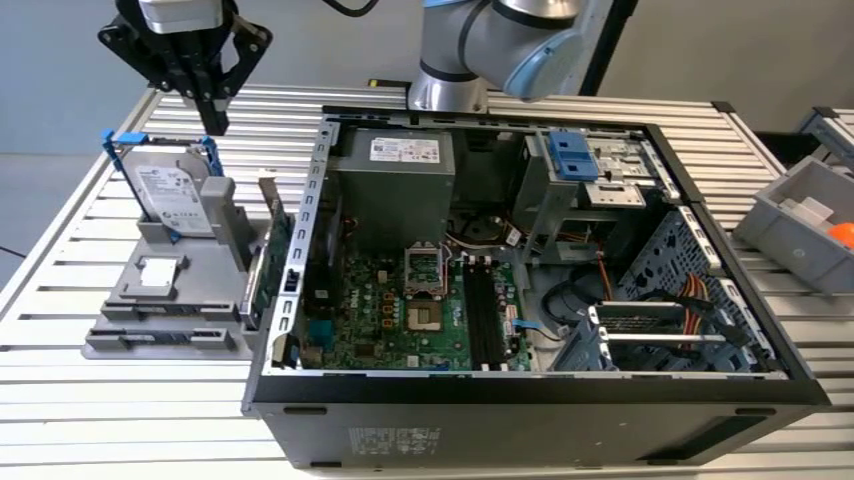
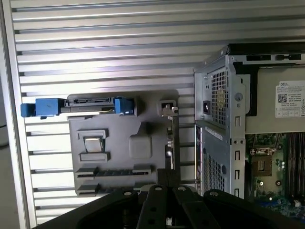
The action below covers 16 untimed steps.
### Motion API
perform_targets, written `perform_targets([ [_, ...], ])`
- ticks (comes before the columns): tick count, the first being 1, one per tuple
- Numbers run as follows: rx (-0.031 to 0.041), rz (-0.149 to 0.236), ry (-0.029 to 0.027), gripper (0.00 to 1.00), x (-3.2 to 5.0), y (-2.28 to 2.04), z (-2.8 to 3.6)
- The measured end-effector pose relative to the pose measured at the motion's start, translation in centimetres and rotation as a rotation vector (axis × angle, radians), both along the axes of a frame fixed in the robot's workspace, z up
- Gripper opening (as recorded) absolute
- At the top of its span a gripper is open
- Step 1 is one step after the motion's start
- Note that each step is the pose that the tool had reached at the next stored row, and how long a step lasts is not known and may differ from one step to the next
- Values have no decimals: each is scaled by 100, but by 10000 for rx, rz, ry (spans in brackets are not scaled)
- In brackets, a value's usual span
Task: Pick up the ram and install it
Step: 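Reach for the ram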
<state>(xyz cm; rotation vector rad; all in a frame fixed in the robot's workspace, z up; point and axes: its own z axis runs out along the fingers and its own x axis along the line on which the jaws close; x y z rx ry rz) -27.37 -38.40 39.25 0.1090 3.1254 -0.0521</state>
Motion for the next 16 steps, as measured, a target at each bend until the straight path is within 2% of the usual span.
perform_targets([
  [16,0,0,48,0,-195,0,-2],
])
